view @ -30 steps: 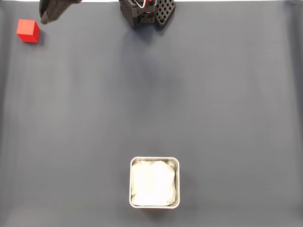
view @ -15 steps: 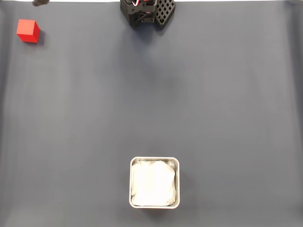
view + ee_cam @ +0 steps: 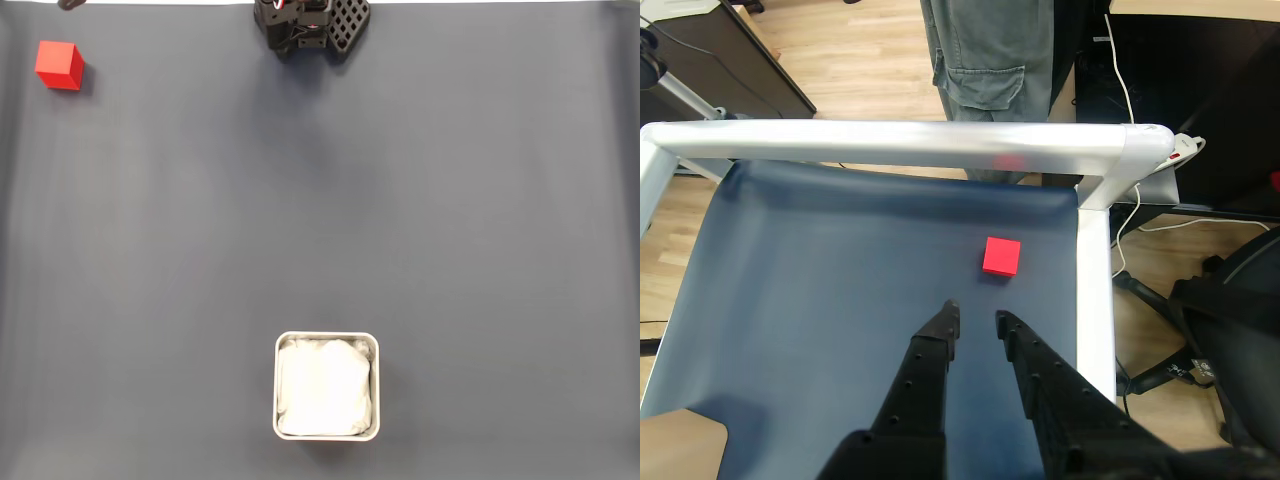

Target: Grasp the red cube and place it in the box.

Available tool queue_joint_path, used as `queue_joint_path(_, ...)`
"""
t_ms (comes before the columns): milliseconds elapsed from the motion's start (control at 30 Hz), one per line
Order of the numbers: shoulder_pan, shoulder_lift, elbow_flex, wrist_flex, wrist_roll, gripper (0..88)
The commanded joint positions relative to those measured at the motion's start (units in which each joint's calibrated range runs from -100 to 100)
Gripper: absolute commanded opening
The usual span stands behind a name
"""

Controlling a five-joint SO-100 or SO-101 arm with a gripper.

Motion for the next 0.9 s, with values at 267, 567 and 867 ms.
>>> queue_joint_path(267,3.64,7.78,1.56,-8.67,-0.1,14.5)
queue_joint_path(567,4.42,12.98,3.02,-13.35,-0.05,16.9)
queue_joint_path(867,5.77,16.36,5.48,-17.28,0.24,18.6)
